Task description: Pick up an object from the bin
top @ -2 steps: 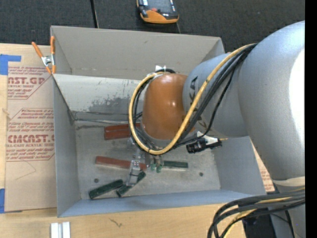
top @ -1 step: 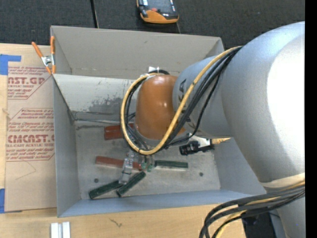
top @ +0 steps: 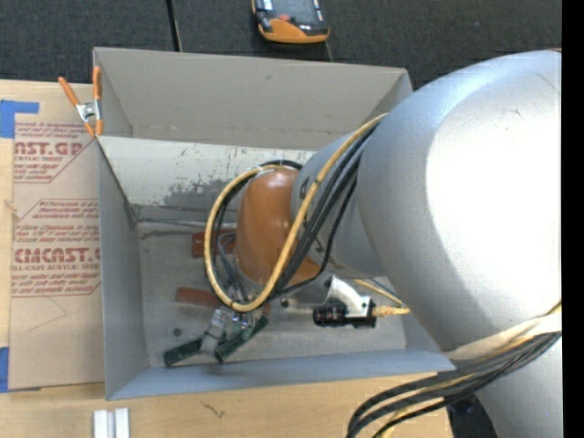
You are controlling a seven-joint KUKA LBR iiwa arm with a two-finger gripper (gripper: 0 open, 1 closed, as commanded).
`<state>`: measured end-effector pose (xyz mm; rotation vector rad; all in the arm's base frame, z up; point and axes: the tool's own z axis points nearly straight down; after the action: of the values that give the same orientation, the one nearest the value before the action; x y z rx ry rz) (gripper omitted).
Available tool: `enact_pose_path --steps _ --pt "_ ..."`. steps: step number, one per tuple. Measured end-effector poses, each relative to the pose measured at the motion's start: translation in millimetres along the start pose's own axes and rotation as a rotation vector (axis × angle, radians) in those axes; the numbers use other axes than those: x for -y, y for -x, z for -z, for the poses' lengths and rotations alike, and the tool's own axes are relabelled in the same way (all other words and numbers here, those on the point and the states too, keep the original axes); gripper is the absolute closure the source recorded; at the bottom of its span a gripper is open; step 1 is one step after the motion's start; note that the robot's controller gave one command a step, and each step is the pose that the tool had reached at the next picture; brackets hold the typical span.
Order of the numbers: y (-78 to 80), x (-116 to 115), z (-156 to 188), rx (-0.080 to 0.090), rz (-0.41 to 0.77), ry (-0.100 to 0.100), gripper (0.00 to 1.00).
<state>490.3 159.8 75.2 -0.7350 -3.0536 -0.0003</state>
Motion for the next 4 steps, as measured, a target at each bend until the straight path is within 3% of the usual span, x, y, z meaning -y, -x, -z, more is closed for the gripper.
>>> enact_pose_path --steps 1,3,4 --pt "-3.4 1 -7 0.004 0.260 0.003 1.00" --pt "-4.4 3 0 -0.003 0.290 -0.003 1.00" --pt "-6.0 4 21 -0.009 0.286 -0.006 1.00"
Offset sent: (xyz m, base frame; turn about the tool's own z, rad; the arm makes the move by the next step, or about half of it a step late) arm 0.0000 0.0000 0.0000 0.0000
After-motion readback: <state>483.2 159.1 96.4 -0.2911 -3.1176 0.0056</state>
